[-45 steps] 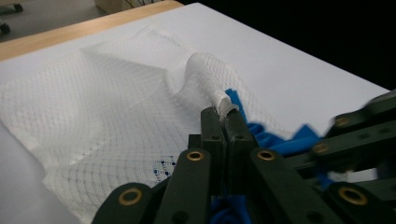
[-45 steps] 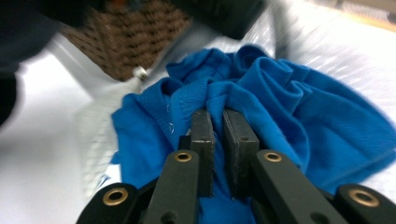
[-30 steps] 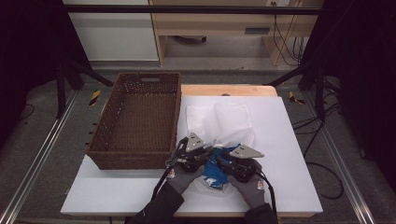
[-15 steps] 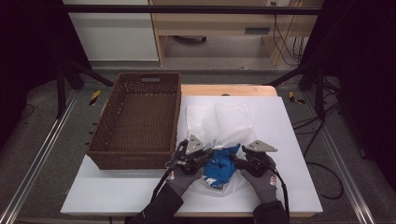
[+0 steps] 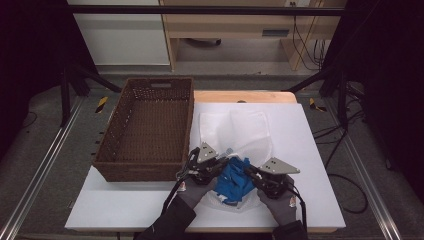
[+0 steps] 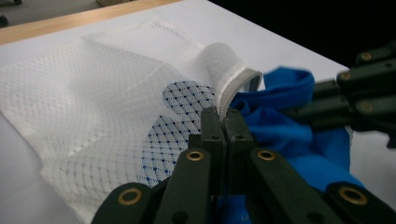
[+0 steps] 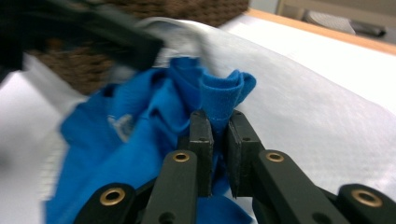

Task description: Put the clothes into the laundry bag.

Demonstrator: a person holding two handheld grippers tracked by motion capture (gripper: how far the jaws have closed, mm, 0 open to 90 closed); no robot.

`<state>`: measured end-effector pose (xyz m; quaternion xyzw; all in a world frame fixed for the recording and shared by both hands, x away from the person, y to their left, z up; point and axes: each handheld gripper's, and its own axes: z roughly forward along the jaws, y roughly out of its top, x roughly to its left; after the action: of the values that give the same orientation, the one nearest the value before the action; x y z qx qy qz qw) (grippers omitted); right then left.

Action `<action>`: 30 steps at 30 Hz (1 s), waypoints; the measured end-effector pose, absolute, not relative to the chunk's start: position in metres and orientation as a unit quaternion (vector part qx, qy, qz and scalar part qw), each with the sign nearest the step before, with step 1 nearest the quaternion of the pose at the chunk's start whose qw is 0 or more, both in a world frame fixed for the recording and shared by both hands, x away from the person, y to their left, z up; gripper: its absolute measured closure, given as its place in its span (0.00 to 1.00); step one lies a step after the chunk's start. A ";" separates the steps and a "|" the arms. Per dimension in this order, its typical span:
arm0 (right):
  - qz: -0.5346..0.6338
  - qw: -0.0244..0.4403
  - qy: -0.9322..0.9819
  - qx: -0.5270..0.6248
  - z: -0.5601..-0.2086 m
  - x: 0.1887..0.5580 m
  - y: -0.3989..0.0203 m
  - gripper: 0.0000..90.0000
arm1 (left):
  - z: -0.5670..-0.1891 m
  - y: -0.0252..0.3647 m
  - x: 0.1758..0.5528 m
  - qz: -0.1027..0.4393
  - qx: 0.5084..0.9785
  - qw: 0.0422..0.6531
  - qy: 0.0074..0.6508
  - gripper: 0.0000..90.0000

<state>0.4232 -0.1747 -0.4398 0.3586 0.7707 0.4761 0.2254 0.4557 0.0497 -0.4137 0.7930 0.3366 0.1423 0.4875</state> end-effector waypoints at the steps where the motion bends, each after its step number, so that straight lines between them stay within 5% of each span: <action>1: 0.476 0.225 0.771 0.359 -0.440 0.423 -0.175 0.91 | -0.414 0.050 0.456 0.142 0.793 0.488 0.337 0.99; 6: 0.438 0.219 0.798 0.351 -0.454 0.434 -0.141 0.90 | -0.400 0.045 0.452 0.149 0.790 0.498 0.325 0.99; 13: 0.384 0.250 0.783 0.420 -0.470 0.461 -0.144 0.84 | -0.410 0.047 0.449 0.145 0.795 0.492 0.325 0.99; 22: 0.471 0.205 0.761 0.396 -0.443 0.430 -0.169 0.55 | -0.421 0.052 0.453 0.141 0.791 0.490 0.336 0.99; 26: 0.478 0.167 0.773 0.382 -0.450 0.421 -0.157 0.32 | -0.420 0.052 0.453 0.143 0.790 0.492 0.337 0.99; 30: 0.419 0.164 0.804 0.389 -0.474 0.430 -0.134 0.33 | -0.418 0.052 0.452 0.142 0.790 0.494 0.334 0.99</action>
<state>0.4300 -0.1337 -0.4740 0.3886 0.8040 0.4191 0.1640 0.4522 0.0516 -0.4183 0.7903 0.3341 0.1423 0.4936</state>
